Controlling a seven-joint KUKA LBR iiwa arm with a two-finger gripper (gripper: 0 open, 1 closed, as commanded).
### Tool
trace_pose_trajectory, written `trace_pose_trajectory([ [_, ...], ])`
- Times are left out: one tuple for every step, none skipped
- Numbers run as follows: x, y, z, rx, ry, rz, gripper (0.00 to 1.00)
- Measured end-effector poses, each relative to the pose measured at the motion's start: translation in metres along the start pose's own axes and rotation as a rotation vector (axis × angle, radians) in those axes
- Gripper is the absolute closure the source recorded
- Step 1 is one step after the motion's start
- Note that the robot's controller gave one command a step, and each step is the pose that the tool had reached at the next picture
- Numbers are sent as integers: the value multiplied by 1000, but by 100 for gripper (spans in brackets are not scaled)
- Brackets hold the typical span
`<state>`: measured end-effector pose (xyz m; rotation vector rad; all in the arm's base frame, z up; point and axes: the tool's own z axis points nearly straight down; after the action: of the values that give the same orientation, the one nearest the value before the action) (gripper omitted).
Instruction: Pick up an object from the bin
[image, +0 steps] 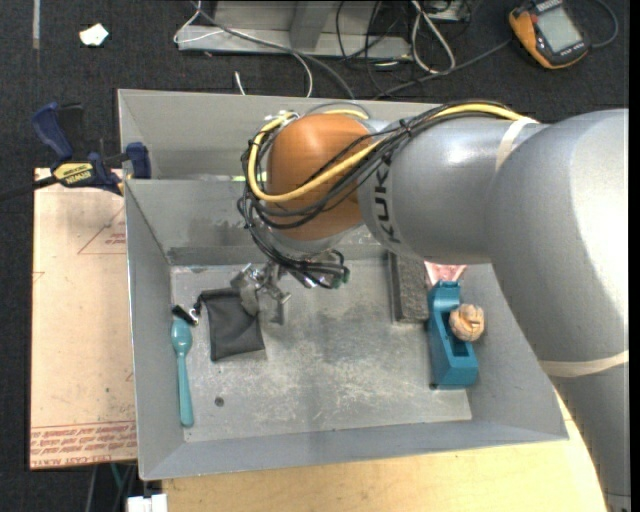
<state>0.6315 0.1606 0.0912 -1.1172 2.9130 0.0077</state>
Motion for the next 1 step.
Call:
trace_pose_trajectory([
  [1,2,-45,-5,7,46,100],
])
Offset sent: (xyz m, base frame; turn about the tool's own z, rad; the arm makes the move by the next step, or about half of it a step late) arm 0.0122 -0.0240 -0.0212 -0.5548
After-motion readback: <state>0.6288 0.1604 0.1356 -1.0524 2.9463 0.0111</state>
